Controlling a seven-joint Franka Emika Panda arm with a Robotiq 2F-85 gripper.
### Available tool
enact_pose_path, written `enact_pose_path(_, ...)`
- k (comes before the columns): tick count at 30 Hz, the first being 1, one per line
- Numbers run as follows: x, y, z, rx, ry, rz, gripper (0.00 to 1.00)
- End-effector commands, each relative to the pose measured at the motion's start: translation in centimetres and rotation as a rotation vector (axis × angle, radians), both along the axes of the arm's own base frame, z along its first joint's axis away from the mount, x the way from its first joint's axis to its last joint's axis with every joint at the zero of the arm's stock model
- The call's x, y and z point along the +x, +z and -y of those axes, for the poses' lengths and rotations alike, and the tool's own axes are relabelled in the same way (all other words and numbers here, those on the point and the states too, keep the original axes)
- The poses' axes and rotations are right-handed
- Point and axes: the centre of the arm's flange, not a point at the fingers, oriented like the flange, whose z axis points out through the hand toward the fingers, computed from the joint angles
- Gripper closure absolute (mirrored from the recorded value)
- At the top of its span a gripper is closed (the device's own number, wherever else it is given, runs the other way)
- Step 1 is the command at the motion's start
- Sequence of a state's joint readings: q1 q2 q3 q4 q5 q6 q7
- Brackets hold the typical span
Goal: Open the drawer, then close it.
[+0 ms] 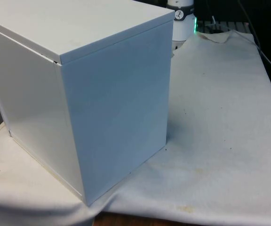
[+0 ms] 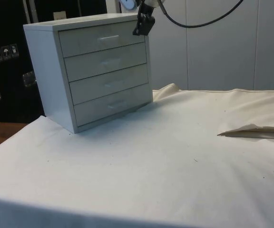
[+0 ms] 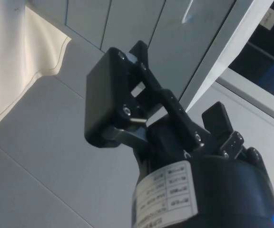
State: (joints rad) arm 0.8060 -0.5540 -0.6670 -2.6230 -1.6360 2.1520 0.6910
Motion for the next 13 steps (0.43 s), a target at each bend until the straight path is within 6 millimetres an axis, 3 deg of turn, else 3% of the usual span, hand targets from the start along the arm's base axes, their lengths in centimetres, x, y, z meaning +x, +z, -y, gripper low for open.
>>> enact_pose_path(1, -0.02, 0.13, 0.01, 0.023, -0.003, 0.002, 0.00)
enact_pose_path(13, 0.04, 0.24, -0.03, 0.044, -0.023, 0.032, 0.00)
